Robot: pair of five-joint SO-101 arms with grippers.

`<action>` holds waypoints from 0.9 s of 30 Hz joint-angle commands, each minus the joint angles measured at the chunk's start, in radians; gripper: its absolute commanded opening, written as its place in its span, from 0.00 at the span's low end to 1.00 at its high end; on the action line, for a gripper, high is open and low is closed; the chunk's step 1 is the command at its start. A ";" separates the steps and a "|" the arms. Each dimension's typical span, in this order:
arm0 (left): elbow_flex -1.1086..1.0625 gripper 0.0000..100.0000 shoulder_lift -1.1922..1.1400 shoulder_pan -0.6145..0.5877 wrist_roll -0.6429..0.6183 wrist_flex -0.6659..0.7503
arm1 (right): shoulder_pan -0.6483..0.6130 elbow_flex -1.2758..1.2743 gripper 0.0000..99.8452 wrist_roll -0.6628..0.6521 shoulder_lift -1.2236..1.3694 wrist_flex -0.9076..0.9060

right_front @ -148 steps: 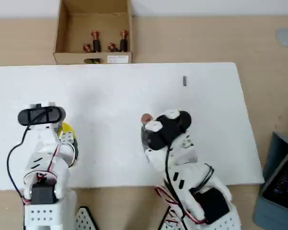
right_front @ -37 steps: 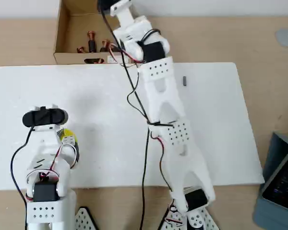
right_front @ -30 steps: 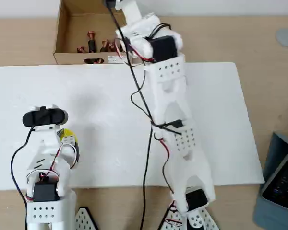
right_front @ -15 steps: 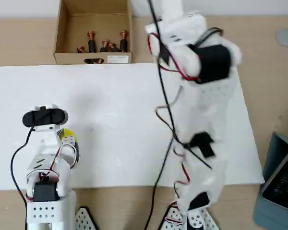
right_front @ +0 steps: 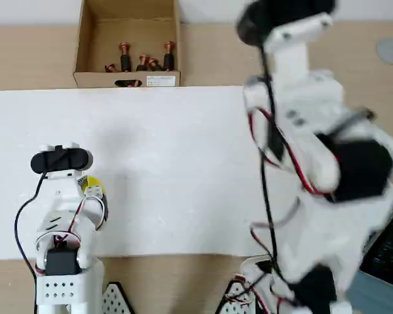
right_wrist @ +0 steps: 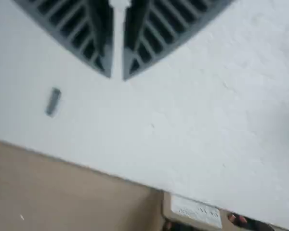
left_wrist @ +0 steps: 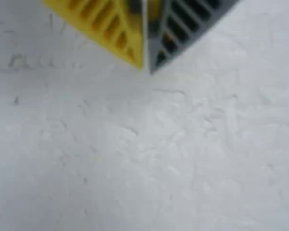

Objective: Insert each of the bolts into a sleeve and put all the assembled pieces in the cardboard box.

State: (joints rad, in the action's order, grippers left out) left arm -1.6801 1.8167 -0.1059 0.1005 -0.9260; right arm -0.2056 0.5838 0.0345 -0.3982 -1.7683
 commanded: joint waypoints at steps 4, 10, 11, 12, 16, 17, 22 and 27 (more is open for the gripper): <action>-0.011 0.00 0.008 -0.006 0.003 0.006 | 0.064 -0.283 0.01 0.005 -0.263 -0.005; -0.011 0.00 0.008 -0.006 0.003 0.006 | 0.090 -0.641 0.01 0.005 -0.472 0.146; -0.011 0.00 0.008 -0.006 0.003 0.006 | 0.088 -0.711 0.01 0.005 -0.509 0.186; -0.011 0.00 0.008 -0.006 0.003 0.006 | 0.087 -0.783 0.01 0.005 -0.545 0.227; -0.011 0.00 0.008 -0.006 0.003 0.006 | 0.084 -1.047 0.01 0.005 -0.690 0.370; -0.011 0.00 0.008 -0.006 0.003 0.006 | 0.084 -1.113 0.01 0.005 -0.723 0.402; -0.011 0.00 0.008 -0.006 0.003 0.006 | 0.084 -1.417 0.01 0.005 -0.885 0.560; -0.011 0.00 0.008 -0.006 0.003 0.006 | 0.084 -1.670 0.01 0.003 -1.012 0.709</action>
State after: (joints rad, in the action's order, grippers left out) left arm -1.6801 1.8167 -0.1059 0.1005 -0.9260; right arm -0.1289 -0.9705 0.0345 -1.3495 -1.1439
